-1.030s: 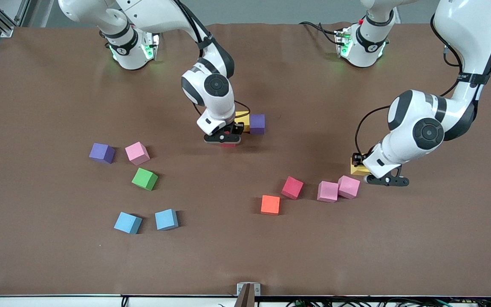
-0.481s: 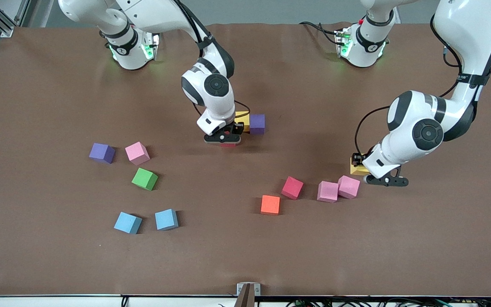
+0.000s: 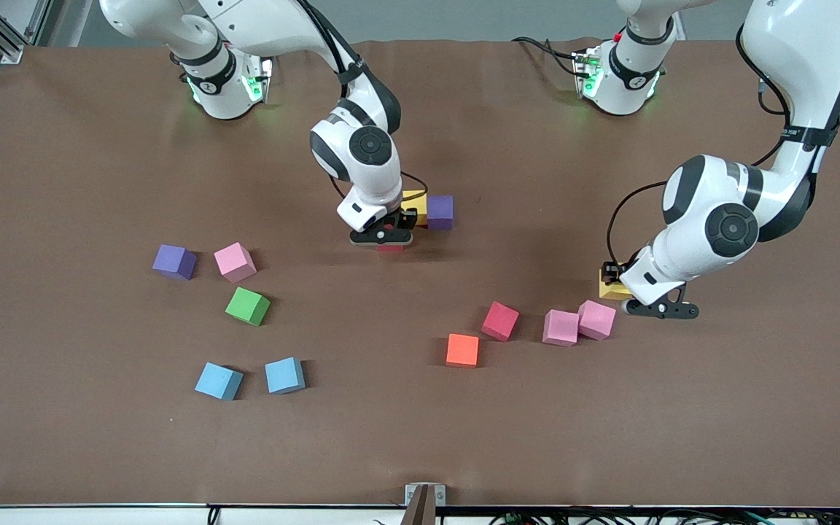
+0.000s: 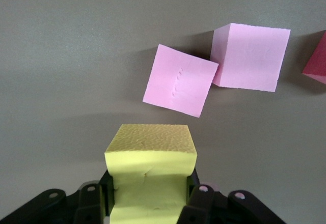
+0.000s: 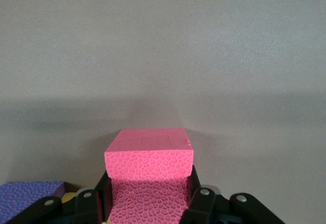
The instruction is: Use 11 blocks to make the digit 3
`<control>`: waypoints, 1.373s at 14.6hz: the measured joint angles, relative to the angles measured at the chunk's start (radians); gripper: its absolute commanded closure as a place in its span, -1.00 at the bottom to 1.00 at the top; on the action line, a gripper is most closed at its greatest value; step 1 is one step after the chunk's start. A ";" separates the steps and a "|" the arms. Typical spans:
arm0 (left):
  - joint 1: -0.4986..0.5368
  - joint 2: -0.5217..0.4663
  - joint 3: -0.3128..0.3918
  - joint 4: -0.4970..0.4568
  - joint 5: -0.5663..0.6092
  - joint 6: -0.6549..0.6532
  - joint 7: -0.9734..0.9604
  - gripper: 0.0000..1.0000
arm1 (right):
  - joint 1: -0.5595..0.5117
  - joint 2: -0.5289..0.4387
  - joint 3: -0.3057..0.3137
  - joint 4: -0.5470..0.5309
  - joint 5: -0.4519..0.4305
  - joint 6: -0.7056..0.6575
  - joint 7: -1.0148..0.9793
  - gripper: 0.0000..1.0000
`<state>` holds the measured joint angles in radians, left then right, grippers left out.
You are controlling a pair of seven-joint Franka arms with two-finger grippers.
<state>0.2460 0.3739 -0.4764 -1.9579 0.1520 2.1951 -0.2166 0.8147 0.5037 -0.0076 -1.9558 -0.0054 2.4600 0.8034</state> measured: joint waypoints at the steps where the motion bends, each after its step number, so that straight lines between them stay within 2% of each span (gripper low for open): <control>1: 0.000 0.000 0.000 0.000 0.000 0.000 0.000 0.33 | 0.000 0.000 0.000 0.000 0.000 0.000 -0.001 0.93; 20: 0.000 0.004 0.001 0.000 0.000 0.000 0.000 0.33 | 0.000 0.000 0.000 0.000 0.000 -0.001 -0.003 0.84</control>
<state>0.2460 0.3777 -0.4759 -1.9579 0.1520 2.1951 -0.2166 0.8148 0.5034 -0.0077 -1.9557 -0.0054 2.4592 0.8003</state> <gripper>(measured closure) 0.458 0.436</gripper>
